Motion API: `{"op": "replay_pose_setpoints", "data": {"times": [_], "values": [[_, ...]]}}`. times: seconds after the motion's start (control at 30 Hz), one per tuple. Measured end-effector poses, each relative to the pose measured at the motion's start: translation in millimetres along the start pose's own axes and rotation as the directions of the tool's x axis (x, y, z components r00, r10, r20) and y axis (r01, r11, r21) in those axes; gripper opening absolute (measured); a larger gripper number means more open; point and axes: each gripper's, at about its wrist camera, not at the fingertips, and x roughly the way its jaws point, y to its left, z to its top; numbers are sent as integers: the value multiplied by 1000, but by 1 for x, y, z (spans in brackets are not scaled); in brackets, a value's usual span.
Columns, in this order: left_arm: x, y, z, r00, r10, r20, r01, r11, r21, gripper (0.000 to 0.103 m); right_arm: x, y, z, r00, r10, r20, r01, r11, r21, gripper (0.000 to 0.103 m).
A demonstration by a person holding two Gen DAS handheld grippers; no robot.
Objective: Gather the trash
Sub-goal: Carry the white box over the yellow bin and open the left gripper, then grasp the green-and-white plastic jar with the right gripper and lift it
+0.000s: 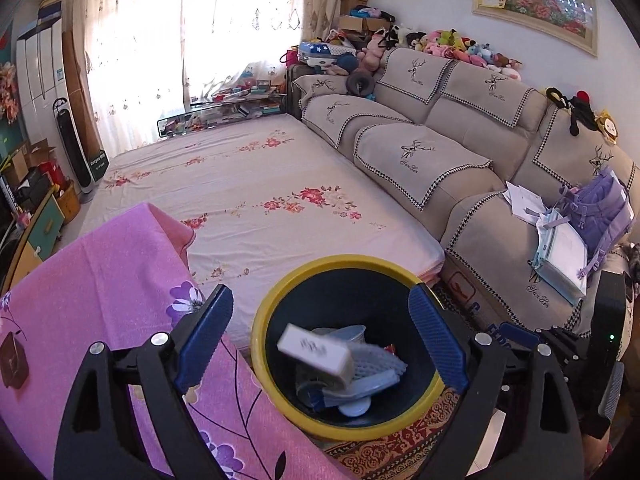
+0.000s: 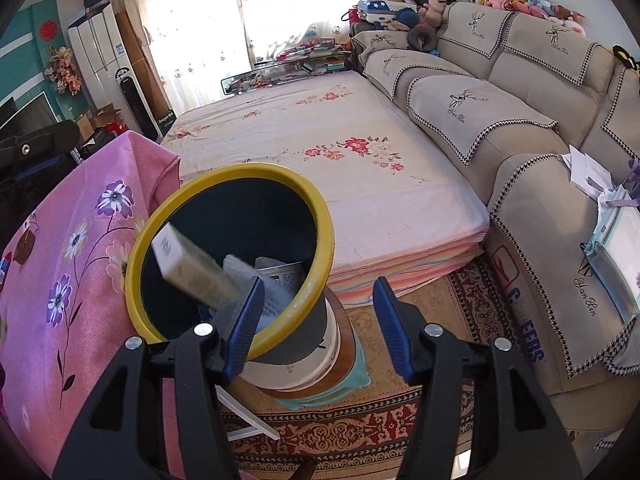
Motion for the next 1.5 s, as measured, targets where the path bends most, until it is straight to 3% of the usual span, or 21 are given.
{"op": "replay_pose_setpoints", "data": {"times": [0.2,0.33,0.53,0.63,0.8,0.97,1.1,1.23,1.3,1.5], "values": [[-53,30,-32,999,40,35,-38,997,-68,93,1,17,-2,1000,31,-7,-31,999,-25,54],[-99,63,-75,995,97,29,-93,989,-115,95,-2,40,-3,999,54,-9,-54,996,-65,54],[-166,133,-146,979,204,8,-195,946,-259,96,-10,94,-4,994,112,-18,-113,981,-160,55],[-208,168,-182,952,307,2,-290,902,-321,96,-15,132,-2,987,159,-28,-161,963,-217,55],[-278,223,-241,885,465,-27,-435,805,-403,98,-31,216,-8,966,254,-51,-256,902,-348,56],[-338,270,-293,828,557,-67,-515,708,-483,98,-49,318,-33,917,382,-115,-388,791,-472,56],[-371,295,-323,793,603,-85,-553,654,-517,98,-61,400,-63,862,468,-197,-493,682,-540,56],[-385,308,-342,787,610,-93,-556,636,-534,98,-71,462,-92,815,519,-259,-563,599,-569,56],[-386,308,-345,792,604,-93,-551,639,-537,98,-70,487,-100,805,524,-280,-577,579,-576,58],[-384,309,-349,807,584,-85,-529,652,-543,98,-50,539,-113,828,468,-309,-551,577,-603,61]]}}
